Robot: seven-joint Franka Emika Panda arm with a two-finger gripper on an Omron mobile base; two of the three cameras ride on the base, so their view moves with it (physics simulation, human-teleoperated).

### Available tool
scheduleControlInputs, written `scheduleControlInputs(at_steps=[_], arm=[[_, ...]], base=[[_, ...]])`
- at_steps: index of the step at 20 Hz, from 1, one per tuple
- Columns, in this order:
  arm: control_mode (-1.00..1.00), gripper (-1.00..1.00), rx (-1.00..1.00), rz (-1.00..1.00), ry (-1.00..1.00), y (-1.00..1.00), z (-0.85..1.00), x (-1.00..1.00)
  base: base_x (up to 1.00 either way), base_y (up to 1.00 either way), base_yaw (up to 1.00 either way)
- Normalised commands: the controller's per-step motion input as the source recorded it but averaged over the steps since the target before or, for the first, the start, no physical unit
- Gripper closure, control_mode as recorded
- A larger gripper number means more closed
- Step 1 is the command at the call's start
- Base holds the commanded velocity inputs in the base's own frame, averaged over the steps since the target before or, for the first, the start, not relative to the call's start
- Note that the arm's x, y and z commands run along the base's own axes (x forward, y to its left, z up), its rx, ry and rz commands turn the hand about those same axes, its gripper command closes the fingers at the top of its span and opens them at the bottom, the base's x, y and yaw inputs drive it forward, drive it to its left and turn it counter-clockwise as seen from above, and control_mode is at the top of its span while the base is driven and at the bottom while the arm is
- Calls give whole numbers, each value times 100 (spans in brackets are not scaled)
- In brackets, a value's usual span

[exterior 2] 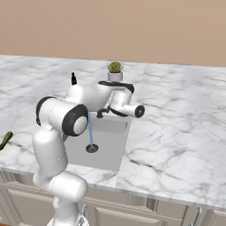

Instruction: Turn on the sink faucet. Then move the squash from the counter to the sink. Turn off the sink. Move the vegetable from the sink to the pot next to the stove. Finally move the pot to the rear center burner.

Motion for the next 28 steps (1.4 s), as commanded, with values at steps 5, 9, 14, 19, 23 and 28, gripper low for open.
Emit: scheduleControlInputs(at_steps=[5, 9, 14, 19, 23, 28], arm=[[-100, -100, -5, -15, 5, 3, 64, -89], [-100, -100, -11, -10, 11, 15, 79, -77], [-100, -100, -11, -8, 22, 47, 89, -69], [-100, -100, -13, -7, 31, 79, 78, -59], [-100, -100, -17, -5, 34, 96, 45, -52], [-100, -100, -20, -5, 31, 100, 5, -43]], base=[[0, 0, 0], [0, 0, 0], [0, 0, 0], [0, 0, 0], [0, 0, 0], [0, 0, 0]])
